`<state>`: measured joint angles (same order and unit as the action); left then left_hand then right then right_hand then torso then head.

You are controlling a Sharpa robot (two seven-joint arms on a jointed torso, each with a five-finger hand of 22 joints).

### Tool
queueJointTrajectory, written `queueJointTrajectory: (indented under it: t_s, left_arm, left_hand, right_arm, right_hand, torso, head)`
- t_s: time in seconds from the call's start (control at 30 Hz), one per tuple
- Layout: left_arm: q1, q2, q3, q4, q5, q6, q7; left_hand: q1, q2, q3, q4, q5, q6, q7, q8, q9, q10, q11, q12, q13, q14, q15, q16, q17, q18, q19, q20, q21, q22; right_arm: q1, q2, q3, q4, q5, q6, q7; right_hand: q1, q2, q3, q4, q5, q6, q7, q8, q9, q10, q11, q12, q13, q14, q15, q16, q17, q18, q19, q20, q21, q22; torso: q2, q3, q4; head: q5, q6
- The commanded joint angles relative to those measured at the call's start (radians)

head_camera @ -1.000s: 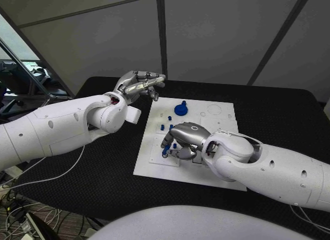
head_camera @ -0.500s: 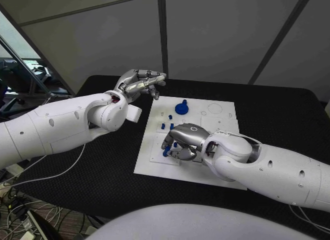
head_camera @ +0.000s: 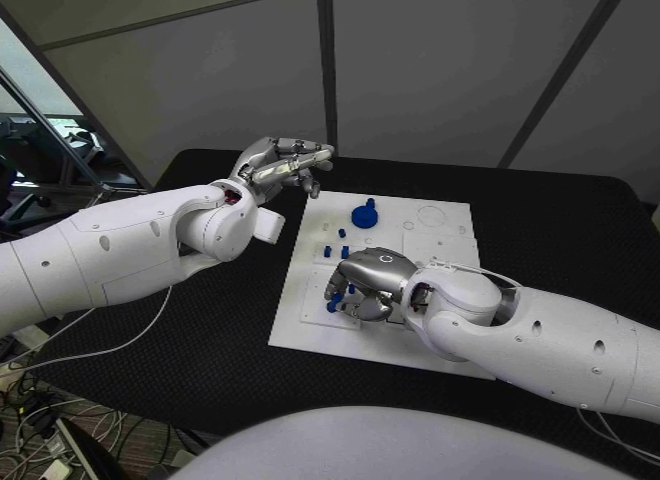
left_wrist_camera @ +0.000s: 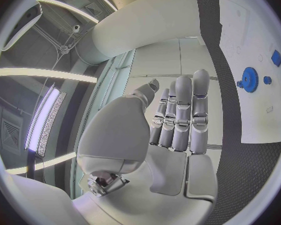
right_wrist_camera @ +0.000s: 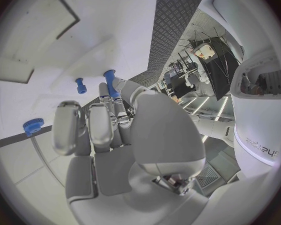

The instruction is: Assemble the parts on the task board

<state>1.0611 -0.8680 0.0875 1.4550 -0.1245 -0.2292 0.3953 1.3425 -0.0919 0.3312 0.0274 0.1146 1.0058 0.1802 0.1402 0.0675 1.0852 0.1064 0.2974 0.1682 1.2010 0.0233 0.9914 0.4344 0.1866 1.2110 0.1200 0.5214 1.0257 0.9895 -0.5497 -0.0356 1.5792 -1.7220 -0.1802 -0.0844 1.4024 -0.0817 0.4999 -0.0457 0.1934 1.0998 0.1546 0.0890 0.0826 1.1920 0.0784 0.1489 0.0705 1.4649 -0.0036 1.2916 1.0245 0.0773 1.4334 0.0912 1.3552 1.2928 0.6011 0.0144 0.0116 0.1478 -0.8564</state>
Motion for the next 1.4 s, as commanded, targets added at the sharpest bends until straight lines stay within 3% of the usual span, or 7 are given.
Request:
queueJointTrajectory:
  t_s: [0.03,0.33,0.5,0.83,1.13,1.27,1.4]
  left_arm:
    - [0.002,0.0,0.001,0.001,0.003,0.01,0.004]
    - [0.002,0.0,0.001,0.0,0.003,0.011,0.001]
    - [0.002,0.001,0.001,0.0,0.003,0.014,0.0]
    - [0.001,0.0,0.001,-0.004,0.003,0.016,-0.002]
    - [0.001,0.002,-0.002,-0.009,0.003,0.017,-0.004]
    - [0.001,0.002,-0.005,-0.01,0.003,0.017,-0.005]
    - [0.001,0.002,-0.007,-0.009,0.003,0.016,-0.005]
  left_hand:
    - [0.005,0.001,-0.004,0.0,0.001,-0.007,0.002,0.0,0.0,-0.007,-0.001,0.003,0.001,-0.004,0.001,0.006,-0.001,-0.008,-0.002,0.002,-0.004,-0.001]
    - [0.005,0.002,-0.006,0.002,0.001,-0.007,0.002,0.0,0.0,-0.009,-0.001,0.006,0.002,-0.005,0.001,0.006,-0.002,-0.008,-0.003,0.003,-0.006,-0.002]
    - [0.005,0.002,-0.006,0.002,0.001,-0.007,0.002,0.0,0.0,-0.009,-0.001,0.006,0.002,-0.005,0.001,0.006,-0.002,-0.008,-0.003,0.003,-0.006,-0.002]
    - [0.005,0.002,-0.006,0.002,0.001,-0.008,0.002,0.0,0.0,-0.01,-0.001,0.006,0.002,-0.005,0.001,0.007,-0.002,-0.008,-0.003,0.003,-0.006,-0.002]
    - [0.006,0.001,-0.007,0.002,0.001,-0.008,0.002,0.0,0.0,-0.01,-0.001,0.007,0.002,-0.006,0.001,0.007,-0.002,-0.008,-0.003,0.003,-0.007,-0.003]
    - [0.006,0.001,-0.007,0.002,0.001,-0.008,0.002,0.0,0.0,-0.01,-0.001,0.007,0.002,-0.006,0.001,0.007,-0.002,-0.008,-0.003,0.003,-0.007,-0.003]
    - [0.006,0.001,-0.007,0.002,0.001,-0.008,0.002,0.0,0.0,-0.01,-0.001,0.007,0.002,-0.006,0.001,0.007,-0.002,-0.008,-0.003,0.003,-0.007,-0.003]
  right_arm:
    - [-0.003,-0.002,-0.005,-0.003,-0.019,0.025,-0.016]
    - [-0.003,0.0,-0.006,-0.002,-0.008,-0.017,0.014]
    - [-0.003,-0.007,-0.006,0.008,0.002,-0.111,0.024]
    - [-0.005,-0.084,-0.005,0.09,0.037,-0.292,0.037]
    - [0.015,-0.267,0.031,0.221,0.196,-0.253,-0.021]
    - [0.028,-0.353,0.039,0.268,0.285,-0.221,-0.091]
    - [0.034,-0.432,0.041,0.303,0.351,-0.198,-0.197]
  right_hand:
    - [-0.009,-0.002,-0.001,0.002,0.004,-0.001,0.001,-0.004,0.0,0.0,0.002,-0.01,0.0,0.017,-0.003,-0.001,-0.007,-0.012,0.004,0.002,0.0,-0.004]
    - [-0.081,-0.064,-0.081,0.031,-0.018,-0.146,0.032,-0.028,-0.019,-0.202,0.048,-0.083,-0.007,-0.017,0.032,-0.075,-0.134,0.031,-0.098,0.036,-0.163,-0.201]
    - [-0.07,-0.056,-0.14,0.03,-0.016,-0.23,0.017,-0.028,-0.019,-0.26,0.044,-0.073,-0.005,-0.019,0.03,-0.088,-0.154,0.037,-0.105,0.034,-0.194,-0.234]
    - [-0.059,-0.045,-0.179,0.03,0.004,-0.244,0.022,-0.026,-0.015,-0.258,0.041,-0.045,-0.002,-0.018,0.027,-0.097,-0.169,0.038,-0.101,0.032,-0.205,-0.246]
    - [-0.063,-0.018,-0.194,0.051,0.019,-0.142,0.029,0.013,0.001,-0.1,0.028,0.05,0.011,-0.005,0.018,-0.077,-0.134,0.025,-0.065,0.026,-0.161,-0.193]
    - [-0.095,-0.024,-0.208,0.083,0.018,-0.103,-0.001,0.03,0.005,0.051,-0.011,0.123,0.048,0.028,-0.01,0.012,0.011,0.001,-0.008,0.004,-0.062,-0.075]
    - [-0.175,-0.065,-0.296,0.141,0.065,-0.074,-0.036,0.06,0.014,0.18,-0.047,0.266,0.156,0.038,-0.039,0.052,0.071,-0.015,0.025,-0.026,0.002,0.002]
  torso:
    - [-0.001,0.0001,0.0]
    - [-0.001,-0.0002,0.0008]
    - [-0.001,0.0001,-0.0001]
    - [-0.002,0.0005,-0.0006]
    - [-0.01,0.0001,-0.0061]
    - [-0.015,0.0003,-0.0105]
    - [-0.018,-0.0006,-0.0155]
  head:
    - [0.0,-0.001]
    - [0.002,0.001]
    - [0.003,0.002]
    - [-0.004,0.008]
    - [-0.038,0.026]
    - [-0.069,0.033]
    - [-0.097,0.04]
